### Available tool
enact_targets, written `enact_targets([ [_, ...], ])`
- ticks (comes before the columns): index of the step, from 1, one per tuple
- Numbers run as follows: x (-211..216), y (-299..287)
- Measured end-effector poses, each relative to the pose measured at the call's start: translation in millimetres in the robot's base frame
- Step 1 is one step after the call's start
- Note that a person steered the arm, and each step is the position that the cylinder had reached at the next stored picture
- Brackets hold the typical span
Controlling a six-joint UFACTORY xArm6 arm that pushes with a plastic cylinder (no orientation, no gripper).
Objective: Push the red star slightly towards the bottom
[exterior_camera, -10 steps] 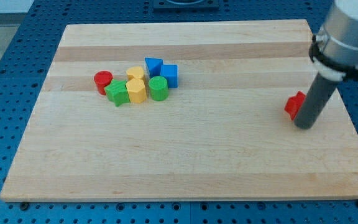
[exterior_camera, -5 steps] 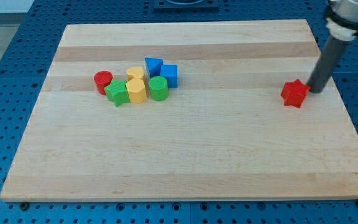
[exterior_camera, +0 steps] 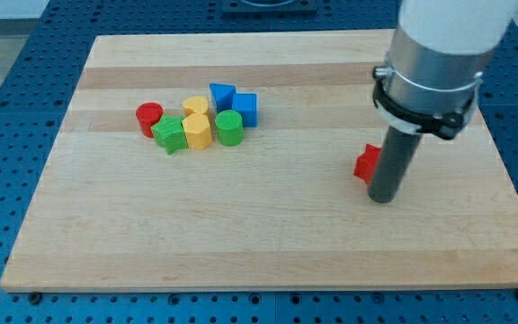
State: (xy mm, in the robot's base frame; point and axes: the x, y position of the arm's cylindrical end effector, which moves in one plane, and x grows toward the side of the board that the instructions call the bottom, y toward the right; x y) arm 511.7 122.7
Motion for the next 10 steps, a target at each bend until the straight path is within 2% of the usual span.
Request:
enact_targets([
  [1,-23.0,-40.2],
  [2,-66.1,-46.5],
  [3,-76.7,-46.0],
  [5,-23.5,15.5],
  [6,-23.3,25.6],
  [7,8.8,23.4],
  [8,36.0,60.0],
  [9,18.5,56.2],
  [10,-12.9,7.7],
])
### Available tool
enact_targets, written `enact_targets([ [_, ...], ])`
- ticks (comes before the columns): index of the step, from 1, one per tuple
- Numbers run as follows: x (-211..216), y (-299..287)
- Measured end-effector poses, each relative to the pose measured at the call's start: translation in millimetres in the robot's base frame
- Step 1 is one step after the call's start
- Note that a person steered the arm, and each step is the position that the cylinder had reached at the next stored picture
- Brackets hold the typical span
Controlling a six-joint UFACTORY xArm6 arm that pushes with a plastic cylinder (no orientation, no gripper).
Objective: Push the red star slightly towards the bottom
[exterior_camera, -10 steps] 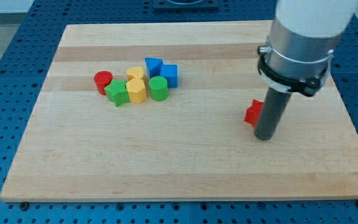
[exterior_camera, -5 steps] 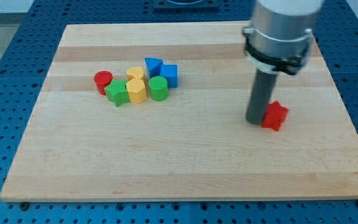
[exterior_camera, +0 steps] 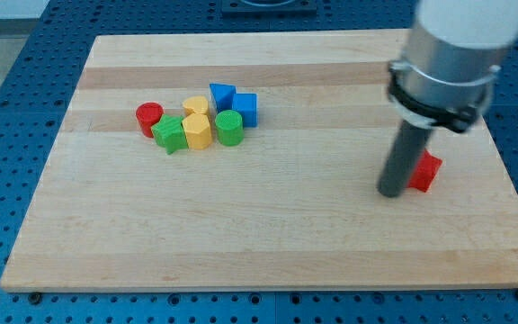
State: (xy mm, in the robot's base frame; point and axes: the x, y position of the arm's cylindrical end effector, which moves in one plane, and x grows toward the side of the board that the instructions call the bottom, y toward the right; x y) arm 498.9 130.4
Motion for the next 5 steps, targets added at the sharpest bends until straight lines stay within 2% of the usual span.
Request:
enact_targets([
  [1,-47.7,-25.9],
  [4,-45.8,-36.1],
  [5,-11.6,-35.1],
])
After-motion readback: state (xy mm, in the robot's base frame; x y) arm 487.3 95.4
